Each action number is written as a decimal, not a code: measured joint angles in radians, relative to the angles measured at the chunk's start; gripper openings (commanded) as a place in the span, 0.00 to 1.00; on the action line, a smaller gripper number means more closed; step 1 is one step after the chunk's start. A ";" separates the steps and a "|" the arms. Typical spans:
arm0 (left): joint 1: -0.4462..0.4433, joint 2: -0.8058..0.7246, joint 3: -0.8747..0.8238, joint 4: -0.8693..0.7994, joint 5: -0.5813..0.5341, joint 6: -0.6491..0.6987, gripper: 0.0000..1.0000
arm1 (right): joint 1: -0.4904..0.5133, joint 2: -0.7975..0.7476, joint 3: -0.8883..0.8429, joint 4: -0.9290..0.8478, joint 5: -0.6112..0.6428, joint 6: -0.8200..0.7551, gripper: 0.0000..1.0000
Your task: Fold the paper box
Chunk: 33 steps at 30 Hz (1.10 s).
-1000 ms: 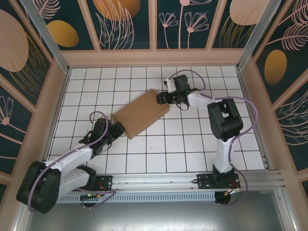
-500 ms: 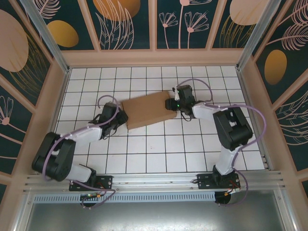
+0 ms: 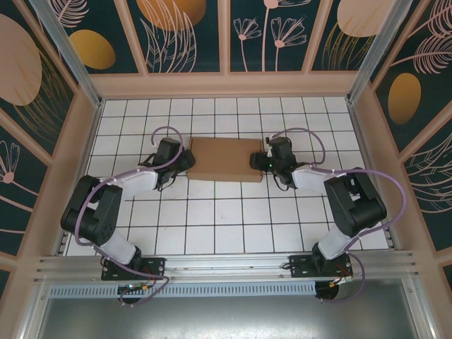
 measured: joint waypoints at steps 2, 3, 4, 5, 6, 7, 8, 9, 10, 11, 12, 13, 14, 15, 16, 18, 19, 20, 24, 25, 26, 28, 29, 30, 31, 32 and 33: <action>0.000 -0.069 0.001 -0.014 -0.010 0.033 0.95 | 0.000 -0.052 0.000 -0.024 0.005 -0.014 0.99; 0.000 -0.114 0.004 -0.018 -0.015 0.058 0.99 | 0.001 -0.092 0.000 -0.031 0.007 -0.027 0.99; 0.000 -0.161 0.009 -0.020 -0.022 0.085 0.99 | 0.002 -0.125 0.000 -0.032 0.010 -0.036 0.99; 0.000 -0.210 0.015 -0.016 -0.033 0.117 0.99 | 0.009 -0.173 0.000 -0.028 0.024 -0.060 0.99; 0.000 -0.271 0.016 0.002 -0.051 0.159 0.99 | 0.024 -0.228 0.000 -0.016 0.053 -0.096 0.99; 0.000 -0.319 0.012 0.019 -0.064 0.193 0.99 | 0.039 -0.267 -0.002 0.002 0.082 -0.124 0.99; 0.000 -0.377 0.000 0.053 -0.081 0.235 0.99 | 0.061 -0.317 -0.012 0.042 0.134 -0.161 0.99; 0.000 -0.437 -0.021 0.096 -0.104 0.282 0.99 | 0.080 -0.365 -0.030 0.088 0.179 -0.193 0.99; 0.000 -0.475 -0.040 0.135 -0.124 0.311 0.99 | 0.092 -0.400 -0.049 0.128 0.210 -0.210 0.99; 0.000 -0.517 -0.074 0.193 -0.151 0.349 0.99 | 0.099 -0.441 -0.079 0.176 0.241 -0.225 0.99; 0.000 -0.542 -0.110 0.247 -0.177 0.390 0.99 | 0.102 -0.475 -0.112 0.224 0.261 -0.239 0.99; 0.000 -0.554 -0.143 0.300 -0.201 0.431 0.99 | 0.103 -0.497 -0.142 0.264 0.269 -0.251 0.99; 0.000 -0.552 -0.188 0.372 -0.225 0.499 0.99 | 0.105 -0.520 -0.179 0.309 0.270 -0.275 0.99; 0.000 -0.537 -0.231 0.433 -0.250 0.554 0.99 | 0.110 -0.534 -0.214 0.352 0.270 -0.309 0.99; 0.000 -0.513 -0.273 0.488 -0.283 0.593 0.99 | 0.115 -0.538 -0.242 0.385 0.274 -0.344 0.99; 0.012 -0.442 -0.374 0.588 -0.344 0.653 0.99 | 0.117 -0.527 -0.283 0.426 0.280 -0.413 0.99; 0.031 -0.420 -0.409 0.596 -0.350 0.665 0.99 | 0.117 -0.515 -0.292 0.435 0.284 -0.440 0.99; 0.058 -0.400 -0.441 0.602 -0.359 0.671 0.99 | 0.114 -0.495 -0.300 0.444 0.295 -0.470 0.99; 0.153 -0.369 -0.515 0.672 -0.374 0.686 0.99 | 0.048 -0.414 -0.394 0.561 0.377 -0.505 0.99; 0.176 -0.363 -0.529 0.703 -0.369 0.680 0.99 | 0.008 -0.398 -0.426 0.586 0.402 -0.504 0.99; 0.198 -0.356 -0.540 0.731 -0.363 0.671 0.99 | -0.035 -0.378 -0.453 0.607 0.424 -0.504 0.99; 0.256 -0.320 -0.553 0.793 -0.354 0.655 0.99 | -0.114 -0.333 -0.495 0.655 0.451 -0.500 0.99; 0.284 -0.295 -0.556 0.830 -0.342 0.645 0.99 | -0.153 -0.308 -0.516 0.685 0.455 -0.487 0.99; 0.311 -0.269 -0.557 0.863 -0.327 0.639 0.99 | -0.192 -0.288 -0.536 0.716 0.449 -0.474 0.99; 0.327 -0.248 -0.556 0.891 -0.317 0.637 0.99 | -0.226 -0.277 -0.552 0.738 0.443 -0.461 0.99; 0.340 -0.224 -0.558 0.931 -0.298 0.637 0.99 | -0.261 -0.270 -0.569 0.766 0.425 -0.448 0.99; 0.351 -0.198 -0.563 0.980 -0.273 0.637 0.99 | -0.299 -0.260 -0.590 0.823 0.393 -0.435 0.99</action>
